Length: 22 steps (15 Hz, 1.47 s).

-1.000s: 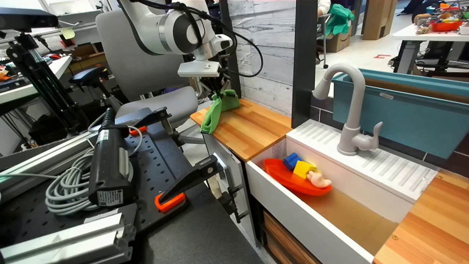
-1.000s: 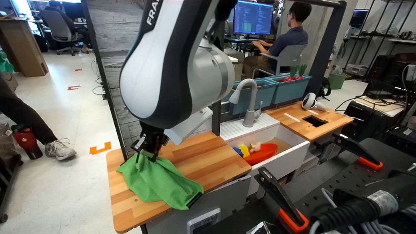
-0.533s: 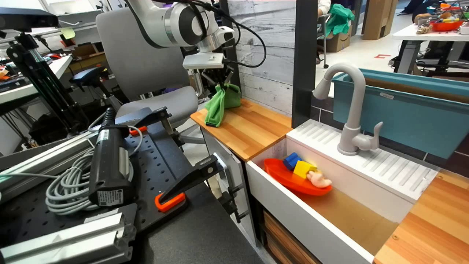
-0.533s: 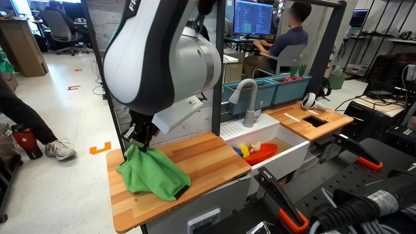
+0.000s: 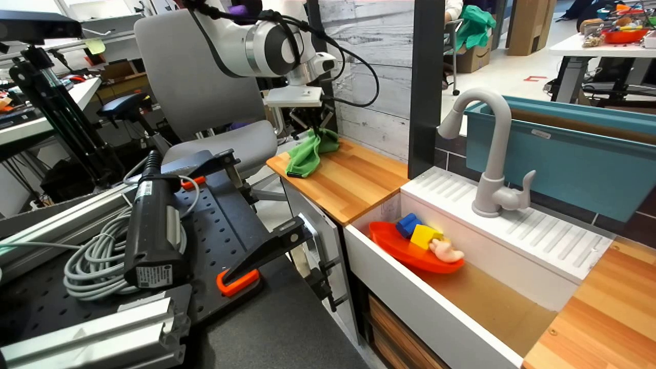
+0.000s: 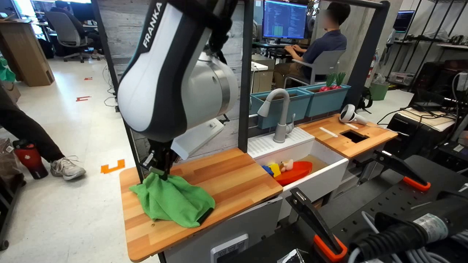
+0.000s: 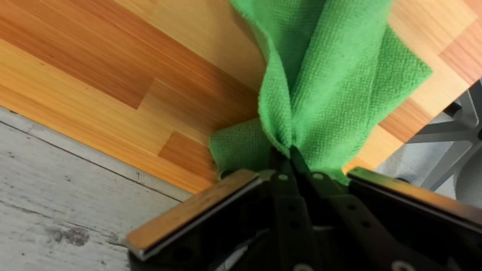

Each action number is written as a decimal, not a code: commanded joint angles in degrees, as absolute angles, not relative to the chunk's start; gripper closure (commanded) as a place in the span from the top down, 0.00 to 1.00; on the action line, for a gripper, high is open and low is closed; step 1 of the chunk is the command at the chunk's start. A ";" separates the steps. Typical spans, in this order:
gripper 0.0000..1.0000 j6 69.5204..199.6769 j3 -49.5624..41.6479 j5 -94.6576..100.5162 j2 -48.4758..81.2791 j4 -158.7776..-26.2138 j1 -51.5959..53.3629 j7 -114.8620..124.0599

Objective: Move the green t-shirt slightly to the left

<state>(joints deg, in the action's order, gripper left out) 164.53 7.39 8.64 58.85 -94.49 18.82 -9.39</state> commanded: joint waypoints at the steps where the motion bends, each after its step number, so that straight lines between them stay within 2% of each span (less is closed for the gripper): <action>1: 0.01 165.01 8.54 10.02 63.44 -88.76 18.23 -11.05; 6: 0.01 165.07 8.70 11.19 66.95 -84.33 18.70 -12.23; 7: 0.28 165.07 8.76 11.31 67.39 -83.79 18.70 -12.40; 9: 0.36 164.93 8.81 11.54 68.02 -83.10 18.68 -12.51; 17: 0.95 167.52 9.50 12.40 65.88 -87.29 18.05 -12.88; 18: 0.99 168.16 9.71 12.63 65.23 -88.44 17.89 -12.94; 22: 1.00 172.84 11.39 12.90 61.71 -95.61 16.55 -13.11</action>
<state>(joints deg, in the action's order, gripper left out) 169.22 9.33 12.12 65.88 -88.43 18.62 -11.98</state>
